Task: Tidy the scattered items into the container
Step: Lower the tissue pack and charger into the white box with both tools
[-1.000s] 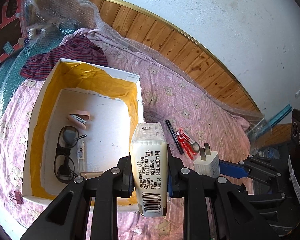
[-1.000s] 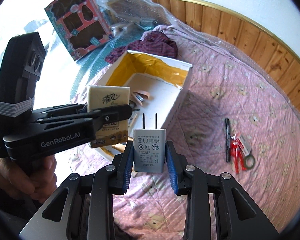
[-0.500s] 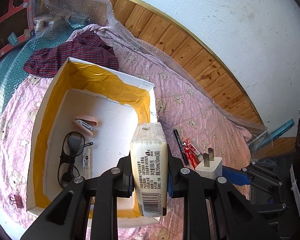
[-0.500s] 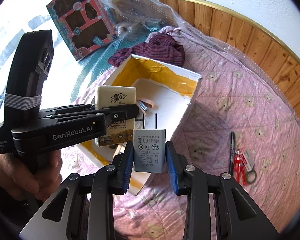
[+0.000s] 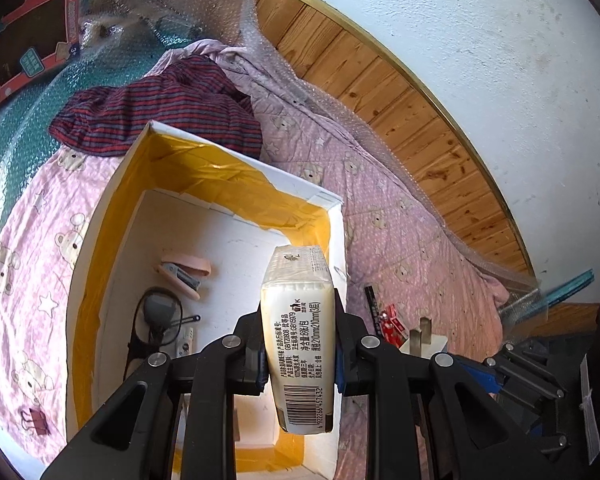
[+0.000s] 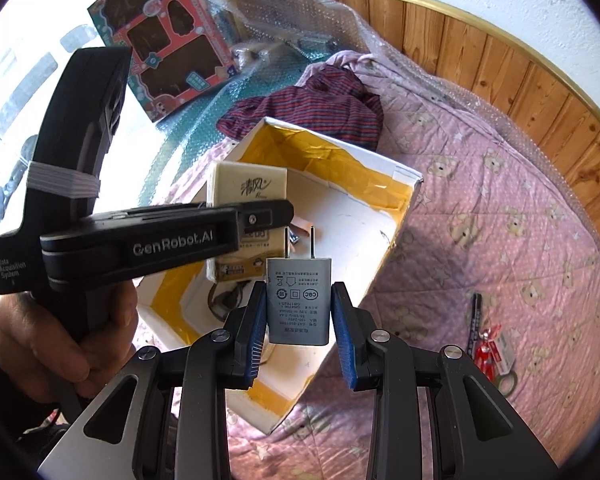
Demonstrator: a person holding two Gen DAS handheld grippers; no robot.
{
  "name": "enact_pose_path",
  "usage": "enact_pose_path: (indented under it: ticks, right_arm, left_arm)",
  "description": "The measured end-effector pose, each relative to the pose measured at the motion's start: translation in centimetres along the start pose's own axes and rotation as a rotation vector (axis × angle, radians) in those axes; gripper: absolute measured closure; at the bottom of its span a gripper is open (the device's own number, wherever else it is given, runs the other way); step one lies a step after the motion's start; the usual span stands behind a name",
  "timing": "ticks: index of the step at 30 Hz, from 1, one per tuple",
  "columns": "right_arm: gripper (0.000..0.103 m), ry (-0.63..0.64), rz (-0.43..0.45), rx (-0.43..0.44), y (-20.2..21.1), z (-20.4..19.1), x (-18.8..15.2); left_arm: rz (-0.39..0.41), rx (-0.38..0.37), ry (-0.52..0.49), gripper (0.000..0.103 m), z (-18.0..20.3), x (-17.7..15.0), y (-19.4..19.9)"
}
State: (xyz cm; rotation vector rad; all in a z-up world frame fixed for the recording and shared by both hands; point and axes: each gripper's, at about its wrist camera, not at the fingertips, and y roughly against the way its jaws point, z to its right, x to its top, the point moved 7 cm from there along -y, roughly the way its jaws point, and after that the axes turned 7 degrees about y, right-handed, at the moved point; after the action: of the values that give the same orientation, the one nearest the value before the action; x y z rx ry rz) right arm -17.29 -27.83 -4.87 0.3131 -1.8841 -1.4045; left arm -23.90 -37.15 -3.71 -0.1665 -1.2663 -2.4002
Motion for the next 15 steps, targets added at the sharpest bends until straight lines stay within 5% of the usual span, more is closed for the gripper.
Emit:
enact_pose_path:
  ticks: [15]
  right_arm:
    - [0.07, -0.06, -0.014, 0.043, -3.0, 1.7, 2.0]
  left_arm:
    - [-0.05, 0.065, -0.027, 0.078, -1.3, 3.4, -4.1]
